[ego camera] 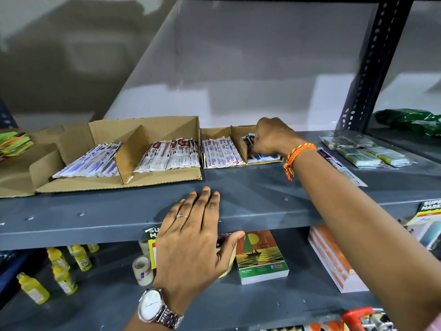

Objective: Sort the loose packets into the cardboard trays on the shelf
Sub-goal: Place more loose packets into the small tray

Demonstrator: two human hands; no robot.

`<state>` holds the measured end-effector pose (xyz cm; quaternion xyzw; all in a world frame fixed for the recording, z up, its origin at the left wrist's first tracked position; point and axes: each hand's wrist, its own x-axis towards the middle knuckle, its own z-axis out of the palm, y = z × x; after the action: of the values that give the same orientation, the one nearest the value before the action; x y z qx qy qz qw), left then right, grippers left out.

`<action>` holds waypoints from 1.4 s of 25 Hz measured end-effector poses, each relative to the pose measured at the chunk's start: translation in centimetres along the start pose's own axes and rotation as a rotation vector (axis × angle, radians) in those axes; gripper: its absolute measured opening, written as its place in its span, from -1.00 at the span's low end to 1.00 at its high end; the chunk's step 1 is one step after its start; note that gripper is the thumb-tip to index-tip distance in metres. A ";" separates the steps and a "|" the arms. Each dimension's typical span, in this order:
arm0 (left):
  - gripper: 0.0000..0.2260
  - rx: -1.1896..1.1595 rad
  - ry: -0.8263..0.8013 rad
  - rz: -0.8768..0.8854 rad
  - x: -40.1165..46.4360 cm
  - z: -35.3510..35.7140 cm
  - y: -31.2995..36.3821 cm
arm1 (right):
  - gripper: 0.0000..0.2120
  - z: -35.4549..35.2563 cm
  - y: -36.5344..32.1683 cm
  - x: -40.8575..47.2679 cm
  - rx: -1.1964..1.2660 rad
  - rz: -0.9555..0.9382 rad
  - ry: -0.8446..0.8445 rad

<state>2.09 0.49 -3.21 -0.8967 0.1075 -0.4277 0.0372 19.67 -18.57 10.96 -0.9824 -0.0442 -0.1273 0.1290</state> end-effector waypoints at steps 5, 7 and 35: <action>-0.35 -0.002 -0.003 -0.001 0.0 0.0 0.1 | -0.74 0.8 -0.1 -0.7 -0.022 -0.014 0.005; -0.35 0.003 -0.006 -0.001 0.0 -0.1 0.1 | -0.74 0.8 -0.1 -0.9 -0.002 -0.002 0.012; -0.33 -0.001 0.008 0.010 0.0 0.0 -0.1 | -0.77 -0.4 11.4 -9.1 -0.081 0.462 0.416</action>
<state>2.11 0.58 -3.22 -0.8945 0.1122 -0.4311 0.0386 12.13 -30.15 6.23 -0.9236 0.2128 -0.2947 0.1215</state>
